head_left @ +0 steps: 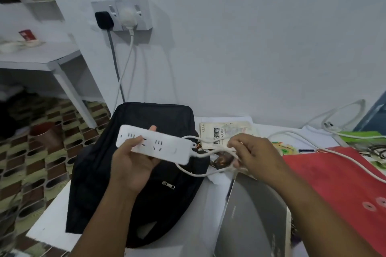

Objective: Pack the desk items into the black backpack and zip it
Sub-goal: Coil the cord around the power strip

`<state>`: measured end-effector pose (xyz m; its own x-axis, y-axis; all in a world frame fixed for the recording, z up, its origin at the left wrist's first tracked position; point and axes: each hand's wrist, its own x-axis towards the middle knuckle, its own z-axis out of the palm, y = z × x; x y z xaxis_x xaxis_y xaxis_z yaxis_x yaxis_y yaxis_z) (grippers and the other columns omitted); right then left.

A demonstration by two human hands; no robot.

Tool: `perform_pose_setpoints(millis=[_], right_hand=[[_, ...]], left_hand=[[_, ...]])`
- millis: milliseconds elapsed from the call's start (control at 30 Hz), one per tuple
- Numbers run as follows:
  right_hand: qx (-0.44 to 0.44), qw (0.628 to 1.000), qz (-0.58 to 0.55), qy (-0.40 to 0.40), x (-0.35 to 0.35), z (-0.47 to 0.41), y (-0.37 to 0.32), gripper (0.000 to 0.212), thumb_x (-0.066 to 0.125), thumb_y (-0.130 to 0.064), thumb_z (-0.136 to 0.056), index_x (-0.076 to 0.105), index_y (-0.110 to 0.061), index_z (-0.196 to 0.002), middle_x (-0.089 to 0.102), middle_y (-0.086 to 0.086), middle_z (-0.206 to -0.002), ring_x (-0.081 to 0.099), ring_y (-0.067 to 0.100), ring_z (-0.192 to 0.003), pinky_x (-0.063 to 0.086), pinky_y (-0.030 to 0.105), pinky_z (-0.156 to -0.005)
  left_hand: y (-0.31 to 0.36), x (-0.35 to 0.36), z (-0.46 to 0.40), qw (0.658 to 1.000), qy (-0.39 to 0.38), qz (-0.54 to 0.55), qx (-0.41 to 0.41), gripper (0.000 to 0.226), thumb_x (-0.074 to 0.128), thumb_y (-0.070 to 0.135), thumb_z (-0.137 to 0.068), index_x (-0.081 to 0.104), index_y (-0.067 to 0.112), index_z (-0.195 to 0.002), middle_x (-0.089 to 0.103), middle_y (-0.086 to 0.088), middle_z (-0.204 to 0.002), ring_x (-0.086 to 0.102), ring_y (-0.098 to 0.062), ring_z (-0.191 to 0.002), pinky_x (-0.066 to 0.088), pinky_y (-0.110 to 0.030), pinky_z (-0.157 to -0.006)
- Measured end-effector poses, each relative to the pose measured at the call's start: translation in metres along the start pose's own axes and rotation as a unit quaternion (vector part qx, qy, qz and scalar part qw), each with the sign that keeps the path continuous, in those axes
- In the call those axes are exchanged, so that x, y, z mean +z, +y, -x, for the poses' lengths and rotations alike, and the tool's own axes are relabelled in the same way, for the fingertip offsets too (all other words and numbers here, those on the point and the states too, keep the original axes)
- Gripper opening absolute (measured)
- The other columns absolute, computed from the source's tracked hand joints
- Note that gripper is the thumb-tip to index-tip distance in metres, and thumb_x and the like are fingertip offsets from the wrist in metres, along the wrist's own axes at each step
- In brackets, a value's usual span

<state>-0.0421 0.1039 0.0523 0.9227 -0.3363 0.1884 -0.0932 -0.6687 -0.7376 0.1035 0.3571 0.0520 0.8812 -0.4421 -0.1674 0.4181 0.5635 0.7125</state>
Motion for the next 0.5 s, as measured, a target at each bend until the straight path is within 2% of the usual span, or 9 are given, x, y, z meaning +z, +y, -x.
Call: perform_pose_setpoints(millis=[67, 100, 167, 233, 267, 333, 400, 433, 500], right_hand=[[0.007, 0.999, 0.017, 0.041, -0.005, -0.006, 0.001, 0.021, 0.052, -0.035, -0.099, 0.065, -0.031, -0.083, 0.063, -0.010, -0.056, 0.064, 0.011, -0.058, 0.052, 0.032, -0.067], [0.007, 0.999, -0.010, 0.049, -0.005, -0.008, 0.000, 0.022, 0.053, -0.041, -0.098, 0.066, -0.032, -0.082, 0.060, -0.008, -0.054, 0.061, 0.011, -0.055, 0.051, 0.032, -0.065], [0.007, 0.996, -0.080, 0.041, -0.004, -0.010, -0.006, 0.019, 0.061, -0.044, -0.094, 0.069, -0.034, -0.079, 0.054, -0.002, -0.054, 0.053, 0.008, -0.052, 0.045, 0.028, -0.059], [0.012, 0.993, -0.119, 0.018, -0.002, -0.010, -0.014, 0.016, 0.077, -0.039, -0.084, 0.071, -0.031, -0.071, 0.051, -0.004, -0.052, 0.049, 0.002, -0.051, 0.040, 0.020, -0.058], [0.013, 0.992, -0.124, 0.008, -0.003, -0.011, -0.017, 0.017, 0.080, -0.040, -0.076, 0.072, -0.027, -0.068, 0.052, -0.009, -0.052, 0.048, 0.001, -0.052, 0.038, 0.017, -0.056], [0.034, 0.992, -0.121, 0.014, 0.001, -0.016, -0.025, 0.020, 0.081, -0.037, -0.073, 0.073, -0.020, -0.066, 0.059, -0.013, -0.054, 0.049, -0.003, -0.050, 0.037, 0.012, -0.054], [0.057, 0.988, -0.128, 0.062, 0.009, -0.025, -0.029, 0.020, 0.080, -0.024, -0.079, 0.069, -0.016, -0.064, 0.058, -0.008, -0.057, 0.046, -0.002, -0.046, 0.035, 0.011, -0.050], [0.064, 0.985, -0.133, 0.093, 0.015, -0.030, -0.032, 0.023, 0.077, -0.021, -0.083, 0.067, -0.015, -0.064, 0.056, -0.003, -0.059, 0.044, -0.001, -0.045, 0.034, 0.011, -0.048], [0.069, 0.974, -0.157, 0.151, 0.027, -0.040, -0.039, 0.026, 0.071, -0.024, -0.090, 0.064, -0.016, -0.065, 0.048, -0.002, -0.060, 0.038, 0.002, -0.048, 0.033, 0.015, -0.051]], left_hand=[[0.002, -0.014, -0.008, 0.997, -0.030, -0.071, -0.018, 0.028, 0.062, 0.010, -0.082, 0.064, 0.009, -0.110, 0.071, -0.016, -0.116, 0.071, -0.030, -0.103, 0.061, -0.047, -0.084], [0.003, -0.020, -0.012, 0.989, -0.047, -0.137, -0.027, 0.037, 0.072, 0.012, -0.077, 0.063, 0.007, -0.113, 0.069, -0.020, -0.115, 0.072, -0.031, -0.100, 0.062, -0.044, -0.077], [0.008, -0.030, -0.022, 0.962, -0.063, -0.266, -0.028, 0.064, 0.089, 0.021, -0.055, 0.063, 0.011, -0.113, 0.068, -0.020, -0.105, 0.071, -0.030, -0.090, 0.061, -0.037, -0.068], [0.017, -0.041, -0.036, 0.921, -0.092, -0.379, -0.020, 0.068, 0.097, 0.027, -0.041, 0.065, 0.015, -0.100, 0.067, -0.010, -0.091, 0.069, -0.025, -0.082, 0.058, -0.032, -0.063], [0.022, -0.043, -0.041, 0.889, -0.121, -0.442, -0.012, 0.060, 0.097, 0.029, -0.043, 0.064, 0.015, -0.092, 0.066, -0.006, -0.086, 0.067, -0.023, -0.079, 0.055, -0.031, -0.062], [0.030, -0.043, -0.050, 0.796, -0.198, -0.572, -0.013, 0.046, 0.094, 0.033, -0.053, 0.064, 0.023, -0.087, 0.067, 0.000, -0.080, 0.063, -0.017, -0.074, 0.049, -0.028, -0.063], [0.029, -0.037, -0.058, 0.703, -0.262, -0.661, -0.021, 0.052, 0.092, 0.041, -0.061, 0.065, 0.039, -0.106, 0.070, 0.003, -0.086, 0.065, -0.011, -0.074, 0.052, -0.026, -0.069], [0.023, -0.032, -0.060, 0.675, -0.280, -0.682, -0.025, 0.057, 0.091, 0.044, -0.064, 0.063, 0.046, -0.114, 0.070, 0.007, -0.090, 0.066, -0.006, -0.076, 0.053, -0.024, -0.073], [0.009, -0.020, -0.060, 0.647, -0.316, -0.693, -0.032, 0.052, 0.088, 0.043, -0.069, 0.063, 0.050, -0.114, 0.071, 0.016, -0.095, 0.068, 0.000, -0.083, 0.055, -0.021, -0.078]])
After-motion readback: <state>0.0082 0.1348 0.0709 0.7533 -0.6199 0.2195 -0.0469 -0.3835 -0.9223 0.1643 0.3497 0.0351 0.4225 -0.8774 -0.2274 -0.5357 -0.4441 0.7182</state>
